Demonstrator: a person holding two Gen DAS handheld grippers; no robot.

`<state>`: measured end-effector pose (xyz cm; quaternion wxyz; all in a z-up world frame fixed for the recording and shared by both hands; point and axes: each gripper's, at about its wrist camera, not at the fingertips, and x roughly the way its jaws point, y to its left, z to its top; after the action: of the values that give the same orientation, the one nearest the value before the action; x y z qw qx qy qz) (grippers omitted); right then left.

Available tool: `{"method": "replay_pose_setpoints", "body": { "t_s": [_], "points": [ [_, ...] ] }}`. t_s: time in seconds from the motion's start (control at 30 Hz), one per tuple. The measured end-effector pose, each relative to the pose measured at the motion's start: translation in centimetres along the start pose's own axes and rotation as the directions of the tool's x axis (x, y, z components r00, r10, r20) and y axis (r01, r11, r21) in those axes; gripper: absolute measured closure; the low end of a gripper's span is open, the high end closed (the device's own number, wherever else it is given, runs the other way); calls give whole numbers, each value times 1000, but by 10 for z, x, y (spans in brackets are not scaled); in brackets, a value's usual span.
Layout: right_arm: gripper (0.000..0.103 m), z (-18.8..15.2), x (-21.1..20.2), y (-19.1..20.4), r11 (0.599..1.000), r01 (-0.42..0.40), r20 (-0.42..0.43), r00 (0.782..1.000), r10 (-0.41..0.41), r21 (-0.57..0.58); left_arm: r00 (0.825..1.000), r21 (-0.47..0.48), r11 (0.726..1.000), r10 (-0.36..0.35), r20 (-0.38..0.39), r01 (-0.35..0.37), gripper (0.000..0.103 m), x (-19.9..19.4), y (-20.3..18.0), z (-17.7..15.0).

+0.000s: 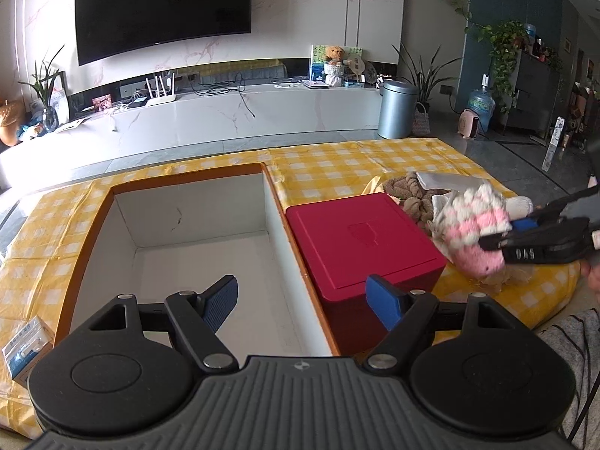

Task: Organize soft objects
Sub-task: 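Move the right tool to the pink-and-white crocheted piece and close on it, then lift the crocheted piece with the right tool while the left tool reaches the plastic-wrapped bundle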

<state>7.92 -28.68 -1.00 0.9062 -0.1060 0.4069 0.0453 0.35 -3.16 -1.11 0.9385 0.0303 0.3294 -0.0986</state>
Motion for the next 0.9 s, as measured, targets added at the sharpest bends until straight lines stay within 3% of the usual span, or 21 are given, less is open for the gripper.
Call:
{"method": "replay_pose_setpoints", "body": {
  "t_s": [0.1, 0.23, 0.33, 0.47, 0.7, 0.8, 0.9],
  "points": [
    [77, 11, -25, -26, 985, 35, 95, 994, -51, 168, 1000, 19, 1000, -22, -11, 22, 11, -3, -15, 13],
    [76, 12, -52, -59, 914, 45, 195, 972, -134, 404, 998, 4, 999, -35, -49, 36, 11, -1, -33, 33],
    [76, 13, -52, -68, 904, 74, 229, 956, -185, 421, 996, 93, 995, -34, -87, 42, 11, 5, -56, 50],
    [76, -4, -42, -79, 893, 110, 189, 959, -211, 437, 994, 192, 979, -48, -100, 66, 11, 21, -90, 69],
    [76, -45, -12, -108, 863, 28, 151, 981, -120, 504, 979, 263, 953, -110, -171, 153, 11, 74, -138, 77],
    [76, -52, -9, -124, 837, -33, 187, 979, -84, 547, 962, 280, 937, -146, -232, 209, 11, 97, -155, 73],
    [76, -56, -6, -126, 832, -34, 188, 978, -85, 554, 945, 283, 927, -167, -281, 248, 11, 120, -168, 67]
  ]
}}
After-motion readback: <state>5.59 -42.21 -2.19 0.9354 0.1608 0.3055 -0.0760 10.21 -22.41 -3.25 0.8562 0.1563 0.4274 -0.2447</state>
